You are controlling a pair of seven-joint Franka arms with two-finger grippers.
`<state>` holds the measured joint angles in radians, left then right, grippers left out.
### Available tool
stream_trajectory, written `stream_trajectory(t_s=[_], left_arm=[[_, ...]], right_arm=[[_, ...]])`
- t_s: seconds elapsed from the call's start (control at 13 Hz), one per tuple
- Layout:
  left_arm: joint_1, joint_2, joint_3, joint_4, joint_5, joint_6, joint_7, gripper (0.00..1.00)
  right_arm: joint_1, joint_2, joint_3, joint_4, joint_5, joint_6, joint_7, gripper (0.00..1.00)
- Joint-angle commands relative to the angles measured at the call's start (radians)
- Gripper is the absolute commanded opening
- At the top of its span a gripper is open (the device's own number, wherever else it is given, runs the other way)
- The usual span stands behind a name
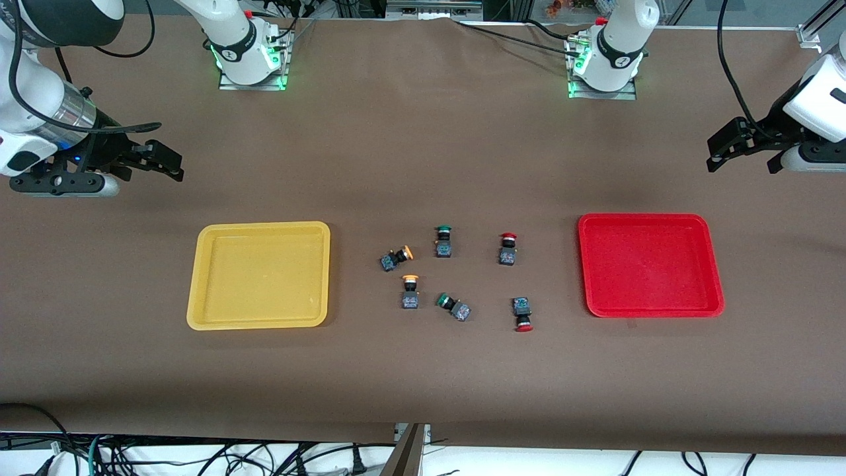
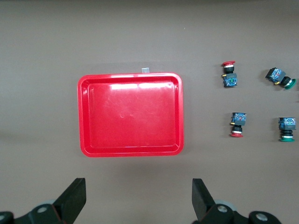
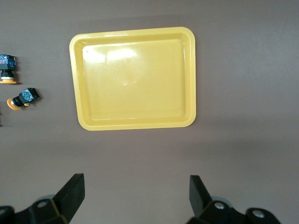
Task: Place red and yellow buttons in trays
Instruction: 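Reach the right gripper toward an orange-capped button beside the yellow tray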
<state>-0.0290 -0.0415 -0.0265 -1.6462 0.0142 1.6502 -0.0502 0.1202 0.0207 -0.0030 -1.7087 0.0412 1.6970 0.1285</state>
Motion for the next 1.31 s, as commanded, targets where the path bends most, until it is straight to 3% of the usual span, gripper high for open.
stream_trajectory(t_s=[0.0,0.46,0.69,1.0,1.23], left_arm=[[0.015,0.023,-0.006,0.043,-0.01,-0.015,0.01,1.0],[0.018,0.026,0.002,0.057,-0.022,-0.003,0.007,1.0],[0.018,0.031,0.002,0.063,-0.022,0.0,0.007,1.0],[0.017,0.031,0.002,0.065,-0.022,0.0,0.007,1.0],[0.015,0.041,0.002,0.065,-0.022,-0.001,0.012,1.0]], right_arm=[[-0.007,0.01,0.008,0.023,-0.017,-0.014,-0.001,1.0],[0.002,0.037,0.009,0.021,-0.017,-0.013,0.005,0.99],[0.035,0.079,0.009,0.02,-0.015,-0.002,0.159,0.99],[0.093,0.229,0.011,0.026,0.026,0.13,0.438,0.99],[0.136,0.362,0.011,0.026,0.153,0.289,0.669,0.99]])
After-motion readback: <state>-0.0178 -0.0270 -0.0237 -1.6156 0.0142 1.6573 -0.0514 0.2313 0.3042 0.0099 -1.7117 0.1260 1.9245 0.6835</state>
